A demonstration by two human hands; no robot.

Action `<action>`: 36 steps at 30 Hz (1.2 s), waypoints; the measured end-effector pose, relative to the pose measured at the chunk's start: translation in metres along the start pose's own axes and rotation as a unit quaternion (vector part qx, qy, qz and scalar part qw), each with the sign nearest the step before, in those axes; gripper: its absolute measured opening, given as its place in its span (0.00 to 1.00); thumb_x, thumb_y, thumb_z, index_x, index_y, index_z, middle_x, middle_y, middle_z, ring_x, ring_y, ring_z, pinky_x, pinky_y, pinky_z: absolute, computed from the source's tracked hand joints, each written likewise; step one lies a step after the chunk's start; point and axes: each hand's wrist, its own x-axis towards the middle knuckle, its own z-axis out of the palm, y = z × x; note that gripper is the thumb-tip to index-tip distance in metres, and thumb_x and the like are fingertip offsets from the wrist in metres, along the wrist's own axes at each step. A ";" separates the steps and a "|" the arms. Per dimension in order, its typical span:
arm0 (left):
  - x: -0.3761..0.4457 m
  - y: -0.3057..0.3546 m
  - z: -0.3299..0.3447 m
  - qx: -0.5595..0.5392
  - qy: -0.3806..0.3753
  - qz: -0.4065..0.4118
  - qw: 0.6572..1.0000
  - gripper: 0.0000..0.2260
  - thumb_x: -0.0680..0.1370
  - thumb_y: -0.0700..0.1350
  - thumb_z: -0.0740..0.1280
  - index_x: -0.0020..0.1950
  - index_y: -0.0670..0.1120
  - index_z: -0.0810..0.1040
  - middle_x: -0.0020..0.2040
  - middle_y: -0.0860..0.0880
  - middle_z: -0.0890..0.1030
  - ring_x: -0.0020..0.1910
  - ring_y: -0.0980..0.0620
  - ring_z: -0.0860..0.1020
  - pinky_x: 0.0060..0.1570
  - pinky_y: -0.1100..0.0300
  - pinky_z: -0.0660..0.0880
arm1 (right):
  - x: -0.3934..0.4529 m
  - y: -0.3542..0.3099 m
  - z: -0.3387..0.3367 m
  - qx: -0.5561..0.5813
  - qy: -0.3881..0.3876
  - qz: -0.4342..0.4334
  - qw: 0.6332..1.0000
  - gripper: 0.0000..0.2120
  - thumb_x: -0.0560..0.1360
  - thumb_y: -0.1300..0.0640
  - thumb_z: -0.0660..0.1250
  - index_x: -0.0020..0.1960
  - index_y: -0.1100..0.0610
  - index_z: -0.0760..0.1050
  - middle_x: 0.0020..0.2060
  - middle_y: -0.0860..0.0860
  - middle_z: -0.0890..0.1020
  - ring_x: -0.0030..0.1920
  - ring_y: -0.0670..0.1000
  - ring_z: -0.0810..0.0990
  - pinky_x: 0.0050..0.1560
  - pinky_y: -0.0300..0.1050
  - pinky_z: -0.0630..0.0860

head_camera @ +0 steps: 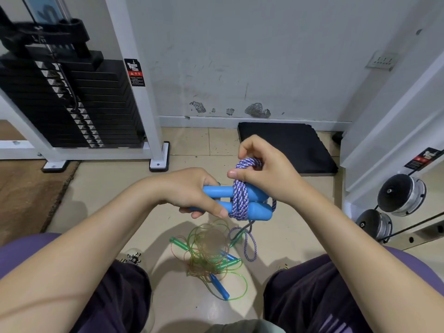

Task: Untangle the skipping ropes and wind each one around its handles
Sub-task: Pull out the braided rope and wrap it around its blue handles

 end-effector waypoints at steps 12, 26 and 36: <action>-0.006 -0.007 -0.008 -0.097 0.036 0.066 0.992 0.12 0.73 0.46 0.75 0.39 0.38 0.79 0.26 0.45 0.77 0.21 0.50 0.67 0.25 0.63 0.65 | -0.002 0.003 -0.006 0.171 -0.081 0.059 0.980 0.12 0.71 0.50 0.72 0.50 0.55 0.77 0.44 0.49 0.80 0.44 0.47 0.78 0.47 0.43 0.73; 0.001 -0.001 -0.006 -0.314 0.192 0.140 0.919 0.13 0.72 0.50 0.69 0.43 0.39 0.77 0.25 0.47 0.73 0.18 0.54 0.64 0.21 0.65 0.62 | 0.000 0.009 0.024 0.163 -0.057 0.112 0.979 0.12 0.82 0.59 0.60 0.46 0.47 0.78 0.28 0.48 0.65 0.25 0.46 0.63 0.26 0.37 0.63; -0.002 -0.010 -0.023 -0.290 0.349 0.064 0.889 0.11 0.76 0.49 0.71 0.42 0.42 0.79 0.27 0.47 0.75 0.21 0.51 0.65 0.22 0.63 0.62 | 0.002 0.003 0.016 0.229 -0.088 0.155 0.957 0.12 0.84 0.55 0.56 0.49 0.59 0.75 0.24 0.45 0.61 0.25 0.46 0.55 0.26 0.38 0.52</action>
